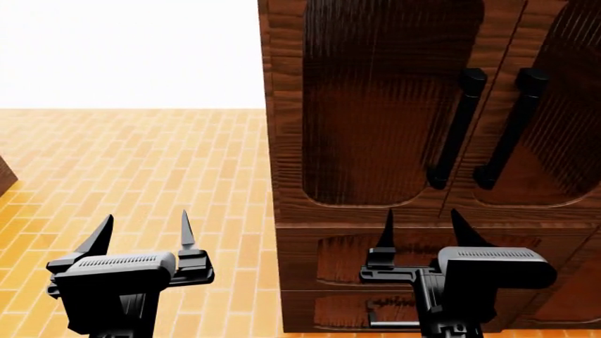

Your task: Close the microwave door

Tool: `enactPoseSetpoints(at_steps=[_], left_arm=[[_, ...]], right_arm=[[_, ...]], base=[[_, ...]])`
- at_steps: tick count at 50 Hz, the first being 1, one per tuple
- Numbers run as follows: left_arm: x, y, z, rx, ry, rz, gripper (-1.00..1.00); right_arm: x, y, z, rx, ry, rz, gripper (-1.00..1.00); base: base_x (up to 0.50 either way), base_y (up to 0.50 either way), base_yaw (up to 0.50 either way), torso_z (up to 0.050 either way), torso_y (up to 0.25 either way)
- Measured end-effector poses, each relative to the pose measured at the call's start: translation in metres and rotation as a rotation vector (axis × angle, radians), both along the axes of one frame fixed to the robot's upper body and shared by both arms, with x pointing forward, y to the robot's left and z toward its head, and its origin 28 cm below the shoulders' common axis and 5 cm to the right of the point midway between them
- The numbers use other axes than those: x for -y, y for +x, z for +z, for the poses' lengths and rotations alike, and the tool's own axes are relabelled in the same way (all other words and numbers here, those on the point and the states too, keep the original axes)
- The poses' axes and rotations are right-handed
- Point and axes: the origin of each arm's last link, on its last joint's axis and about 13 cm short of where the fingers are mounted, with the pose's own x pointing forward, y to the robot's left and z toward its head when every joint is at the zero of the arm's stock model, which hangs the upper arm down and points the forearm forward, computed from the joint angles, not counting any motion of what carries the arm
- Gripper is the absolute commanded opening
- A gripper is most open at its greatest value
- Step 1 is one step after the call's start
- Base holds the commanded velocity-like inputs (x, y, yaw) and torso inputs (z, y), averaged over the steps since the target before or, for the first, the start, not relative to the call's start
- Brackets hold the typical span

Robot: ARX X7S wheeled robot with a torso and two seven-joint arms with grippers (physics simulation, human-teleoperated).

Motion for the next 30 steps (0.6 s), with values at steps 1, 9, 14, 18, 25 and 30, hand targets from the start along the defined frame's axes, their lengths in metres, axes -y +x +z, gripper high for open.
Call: enactPoseSetpoints(at_steps=[1,9,14,18,25,30], left_arm=[[0.0000,0.0000,-0.0001,0.000,0.000,0.000,1.00],[0.0001,-0.0004,-0.0001,0.000,0.001,-0.001,1.00],[0.0002,-0.0006,-0.0005,-0.001,0.002,-0.001,1.00],[0.0002,-0.0006,-0.0007,-0.001,0.002,-0.001,1.00],[0.0000,-0.0009,-0.0010,-0.002,0.004,-0.001,1.00],[0.0001,-0.0012,-0.0009,-0.001,0.004,-0.002,1.00]], right_arm=[[0.0000,0.0000,0.0000,0.000,0.000,0.000,1.00],[-0.0001,-0.0002,0.0000,0.001,0.003,0.002,1.00],[-0.0001,-0.0003,-0.0001,0.002,0.003,0.003,1.00],[-0.0001,-0.0003,-0.0002,0.001,0.004,0.003,1.00],[-0.0003,-0.0005,-0.0003,0.003,0.007,0.006,1.00],[-0.0003,-0.0005,0.0002,0.008,0.010,0.009,1.00]], base=[[0.00,0.50,0.00,0.000,0.000],[0.00,0.50,0.00,0.000,0.000],[0.00,0.50,0.00,0.000,0.000],[0.00,0.50,0.00,0.000,0.000],[0.00,0.37,0.00,0.000,0.000],[0.00,0.00,0.00,0.000,0.000]])
